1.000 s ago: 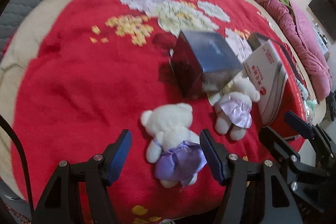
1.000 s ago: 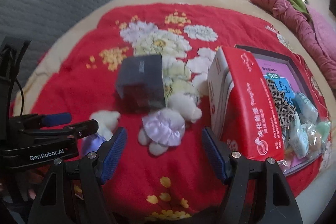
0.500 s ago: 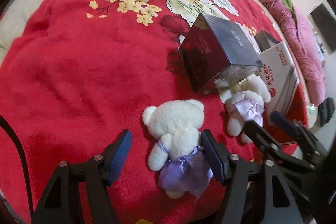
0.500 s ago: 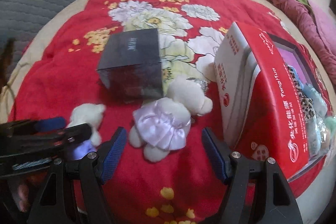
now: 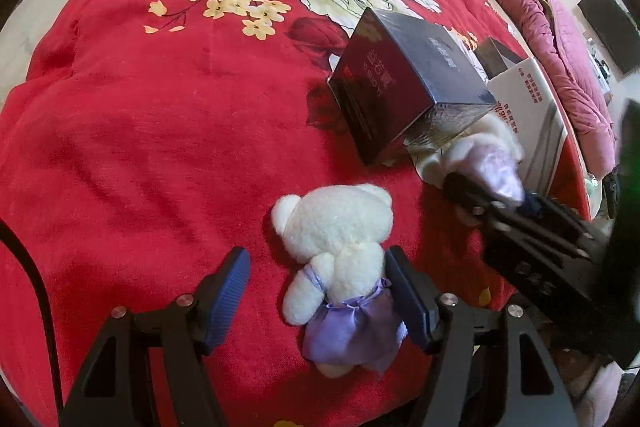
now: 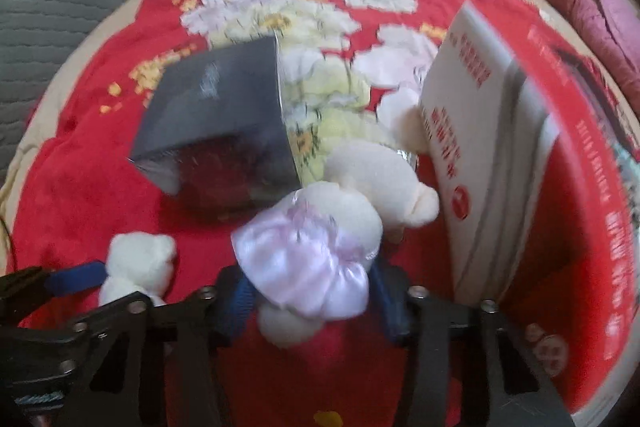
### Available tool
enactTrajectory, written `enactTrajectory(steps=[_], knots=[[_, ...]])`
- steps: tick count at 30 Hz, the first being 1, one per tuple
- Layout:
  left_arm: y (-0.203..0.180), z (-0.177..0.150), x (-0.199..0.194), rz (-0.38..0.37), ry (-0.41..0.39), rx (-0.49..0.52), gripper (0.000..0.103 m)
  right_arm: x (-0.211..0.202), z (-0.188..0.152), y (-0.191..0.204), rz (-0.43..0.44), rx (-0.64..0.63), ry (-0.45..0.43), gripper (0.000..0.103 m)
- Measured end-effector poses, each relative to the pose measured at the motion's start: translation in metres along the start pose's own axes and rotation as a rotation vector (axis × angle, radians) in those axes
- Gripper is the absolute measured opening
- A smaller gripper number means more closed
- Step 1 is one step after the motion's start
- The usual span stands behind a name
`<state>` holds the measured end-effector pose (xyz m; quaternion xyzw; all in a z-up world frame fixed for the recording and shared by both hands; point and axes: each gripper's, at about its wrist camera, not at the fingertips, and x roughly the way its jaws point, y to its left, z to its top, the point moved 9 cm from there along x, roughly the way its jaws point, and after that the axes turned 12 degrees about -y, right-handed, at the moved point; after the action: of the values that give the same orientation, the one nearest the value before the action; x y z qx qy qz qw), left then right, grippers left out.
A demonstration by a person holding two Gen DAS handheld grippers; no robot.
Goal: Organize soft objects
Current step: 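Grasp the purple-dress teddy with the left tool while the right tool grasps the pink-dress teddy, then carry the purple-dress teddy with the left tool while the right tool carries the pink-dress teddy to the tray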
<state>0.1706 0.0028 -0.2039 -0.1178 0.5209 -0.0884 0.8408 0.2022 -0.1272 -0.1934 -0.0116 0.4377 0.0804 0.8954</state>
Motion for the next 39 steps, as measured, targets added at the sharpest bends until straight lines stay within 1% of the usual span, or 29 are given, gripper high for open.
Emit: enactTrajectory(steps=[5,8,9,10,11,14,18,21,25,28,30,33,35,39], knots=[[-0.011,-0.002,0.01,0.041,0.016,0.031,0.07,-0.037,0.011,0.001,0.023,-0.016,-0.097,0.047],[-0.018,-0.002,0.016,0.094,0.01,0.062,0.07,-0.052,0.015,-0.001,0.036,-0.01,-0.127,0.047],[-0.02,-0.003,0.018,0.115,0.006,0.076,0.068,-0.056,0.016,-0.001,0.035,-0.012,-0.137,0.047],[-0.023,-0.003,0.019,0.128,0.0,0.09,0.06,-0.061,0.018,-0.002,0.034,-0.017,-0.151,0.047],[-0.027,-0.003,0.02,0.125,-0.006,0.102,0.049,-0.065,0.021,-0.003,0.037,-0.015,-0.16,0.047],[-0.036,-0.003,0.021,0.127,-0.02,0.144,0.044,-0.075,0.026,-0.008,0.038,-0.003,-0.183,0.048],[-0.036,-0.001,0.012,0.111,-0.043,0.121,0.042,-0.091,0.035,-0.016,0.044,0.016,-0.225,0.047],[-0.041,0.008,-0.009,0.111,-0.087,0.116,0.042,-0.104,0.041,-0.024,0.041,0.021,-0.26,0.047],[-0.06,0.024,-0.041,0.078,-0.156,0.121,0.042,-0.119,0.053,-0.039,0.033,0.047,-0.311,0.047],[-0.082,0.036,-0.06,0.065,-0.2,0.154,0.042,-0.133,0.062,-0.058,0.024,0.079,-0.347,0.047],[-0.098,0.042,-0.069,0.075,-0.221,0.193,0.042,-0.142,0.066,-0.072,0.014,0.103,-0.373,0.047],[-0.119,0.051,-0.079,0.077,-0.249,0.238,0.042,-0.157,0.072,-0.097,-0.017,0.134,-0.413,0.047],[-0.136,0.056,-0.082,0.066,-0.26,0.258,0.042,-0.168,0.076,-0.116,-0.046,0.153,-0.443,0.047],[-0.169,0.067,-0.093,0.046,-0.302,0.3,0.042,-0.184,0.076,-0.147,-0.085,0.189,-0.476,0.047]])
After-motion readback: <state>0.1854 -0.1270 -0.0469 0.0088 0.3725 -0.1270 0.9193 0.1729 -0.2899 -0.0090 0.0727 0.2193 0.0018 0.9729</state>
